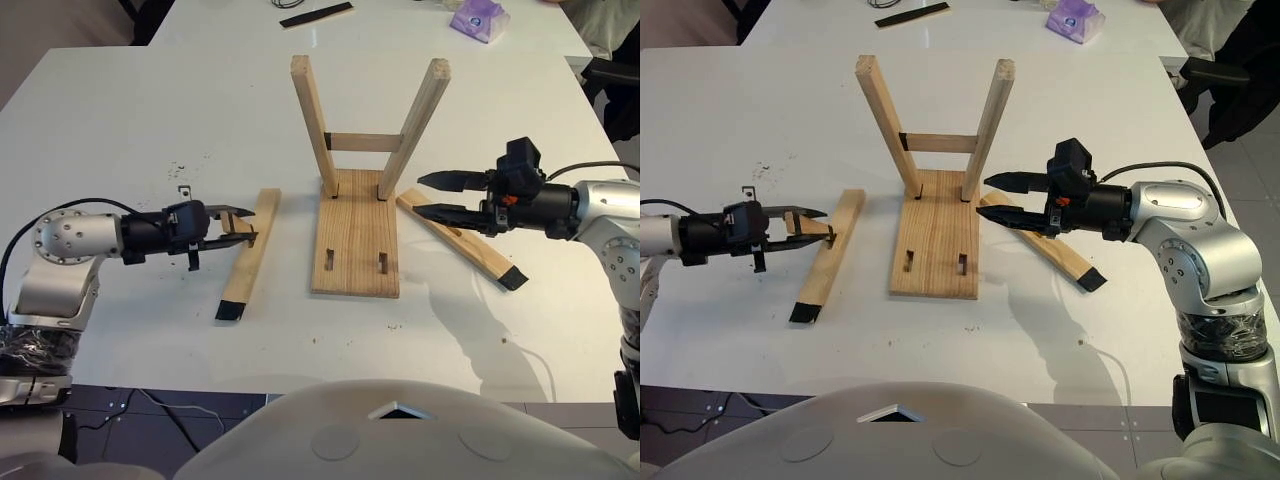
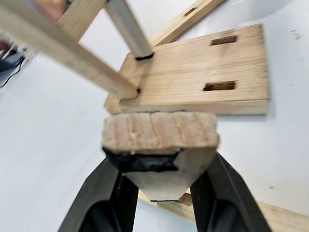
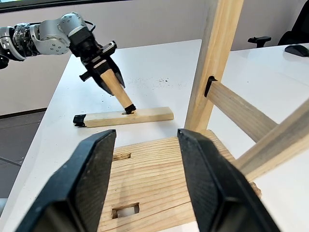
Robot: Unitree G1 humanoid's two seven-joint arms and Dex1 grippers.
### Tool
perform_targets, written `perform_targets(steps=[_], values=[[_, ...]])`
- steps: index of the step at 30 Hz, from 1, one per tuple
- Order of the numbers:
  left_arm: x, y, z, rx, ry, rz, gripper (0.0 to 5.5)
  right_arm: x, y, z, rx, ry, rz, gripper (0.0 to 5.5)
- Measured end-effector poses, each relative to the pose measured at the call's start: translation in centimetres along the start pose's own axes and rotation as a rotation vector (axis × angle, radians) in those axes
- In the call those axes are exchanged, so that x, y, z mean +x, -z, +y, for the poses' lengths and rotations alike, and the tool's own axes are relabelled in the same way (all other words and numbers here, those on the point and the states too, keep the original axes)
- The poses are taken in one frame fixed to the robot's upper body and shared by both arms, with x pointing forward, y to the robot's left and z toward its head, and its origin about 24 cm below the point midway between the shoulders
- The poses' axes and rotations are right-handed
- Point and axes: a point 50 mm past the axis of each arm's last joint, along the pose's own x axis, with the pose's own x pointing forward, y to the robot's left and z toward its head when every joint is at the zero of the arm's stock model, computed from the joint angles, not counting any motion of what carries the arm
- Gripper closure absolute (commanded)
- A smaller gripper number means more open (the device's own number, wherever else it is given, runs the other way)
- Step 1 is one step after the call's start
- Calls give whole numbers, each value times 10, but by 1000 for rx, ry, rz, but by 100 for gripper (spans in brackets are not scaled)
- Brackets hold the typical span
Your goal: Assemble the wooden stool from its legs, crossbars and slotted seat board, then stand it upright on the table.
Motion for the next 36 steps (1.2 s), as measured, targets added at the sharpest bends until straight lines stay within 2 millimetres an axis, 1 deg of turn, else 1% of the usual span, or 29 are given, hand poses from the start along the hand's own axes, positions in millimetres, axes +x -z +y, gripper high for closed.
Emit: perform_targets(steps=[2, 4, 6, 8, 11, 14, 16, 19, 24, 27, 28, 29, 31, 33, 35, 36], values=[[-13, -5, 8, 27, -38, 16, 420, -1, 3, 2, 8, 8, 1, 314], [-29, -4, 10, 37, -54, 62, 420, -4, 6, 5, 12, 28, 0, 314], [-35, 0, 4, 25, -35, 90, 420, -6, 8, 5, 17, 41, 1, 314], [-39, 6, -12, -16, 11, 115, 420, -7, 10, 7, 21, 49, 3, 314], [-36, 12, -46, -68, 123, 124, 420, -6, 8, 7, 14, 52, 2, 314], [-32, 6, -65, -62, 172, 108, 420, -6, 7, 6, 7, 50, 2, 314], [-26, 0, -77, -77, 188, 73, 420, -7, 8, 4, 5, 53, 10, 314], [-14, -4, -87, -125, 177, 19, 420, -7, 8, 3, 1, 50, 23, 314], [3, -12, -91, -216, 124, -48, 420, -4, 7, 1, -21, 31, 37, 314], [4, -14, -87, -224, 105, -44, 420, -5, 8, 1, -28, 34, 49, 314], [1, -14, -82, -222, 85, -29, 420, -5, 8, 0, -35, 35, 52, 314], [-3, -15, -75, -212, 59, -17, 420, -6, 8, 0, -38, 37, 55, 314], [-15, -21, -53, -179, -13, -16, 420, -7, 9, 1, -36, 38, 59, 314], [-24, -28, -30, -135, -99, -52, 420, -7, 12, 3, -26, 45, 61, 314], [-27, -29, -16, -106, -145, -72, 420, -7, 13, 5, -21, 47, 59, 314], [-28, -27, -12, -98, -158, -71, 420, -7, 13, 6, -21, 48, 59, 314]])
